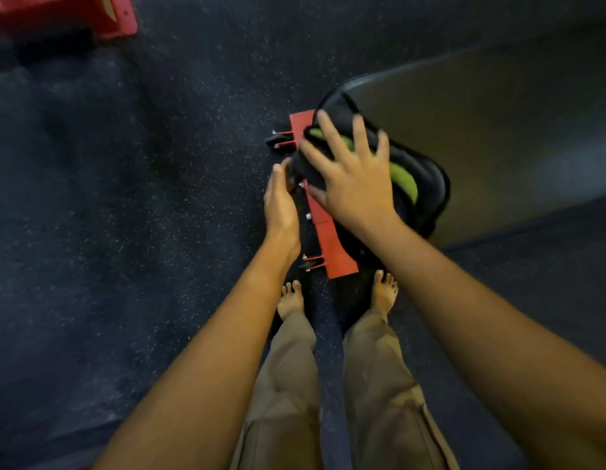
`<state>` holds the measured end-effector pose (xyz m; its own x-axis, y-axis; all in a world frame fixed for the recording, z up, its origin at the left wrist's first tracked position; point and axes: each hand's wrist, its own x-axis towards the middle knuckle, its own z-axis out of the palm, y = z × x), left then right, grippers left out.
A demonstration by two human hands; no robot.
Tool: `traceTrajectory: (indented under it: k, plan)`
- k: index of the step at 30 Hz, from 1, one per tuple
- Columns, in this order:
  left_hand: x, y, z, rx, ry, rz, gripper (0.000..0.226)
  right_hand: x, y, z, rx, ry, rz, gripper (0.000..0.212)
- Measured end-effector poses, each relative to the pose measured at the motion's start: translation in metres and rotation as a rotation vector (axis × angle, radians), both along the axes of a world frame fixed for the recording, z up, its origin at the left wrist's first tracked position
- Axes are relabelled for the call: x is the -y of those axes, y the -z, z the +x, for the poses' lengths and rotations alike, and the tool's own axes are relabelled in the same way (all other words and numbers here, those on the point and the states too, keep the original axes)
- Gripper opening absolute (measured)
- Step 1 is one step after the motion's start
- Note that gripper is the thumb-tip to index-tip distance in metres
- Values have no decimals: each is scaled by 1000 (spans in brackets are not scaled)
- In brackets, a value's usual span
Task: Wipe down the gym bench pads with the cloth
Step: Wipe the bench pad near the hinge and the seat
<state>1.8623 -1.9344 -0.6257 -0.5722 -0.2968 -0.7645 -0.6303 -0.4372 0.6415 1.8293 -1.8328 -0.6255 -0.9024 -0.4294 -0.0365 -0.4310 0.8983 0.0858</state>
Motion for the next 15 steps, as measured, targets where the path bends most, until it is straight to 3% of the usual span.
traceTrajectory:
  k: [3,7,10,13,15]
  plan:
    - [12,0,7,61,18,-34,46,11,-2,-22,108,-89,51,65]
    - [16,-3,21,80,48,55,49,-35,-9,40,159,-484,105,67]
    - [14,-1,29,79,73,57,49,-49,-9,43,205,-660,132,61]
    - [14,2,27,83,71,-14,47,-29,-7,-6,222,-692,168,60]
    - [16,2,20,78,52,-71,45,-8,-6,-51,229,-603,152,60]
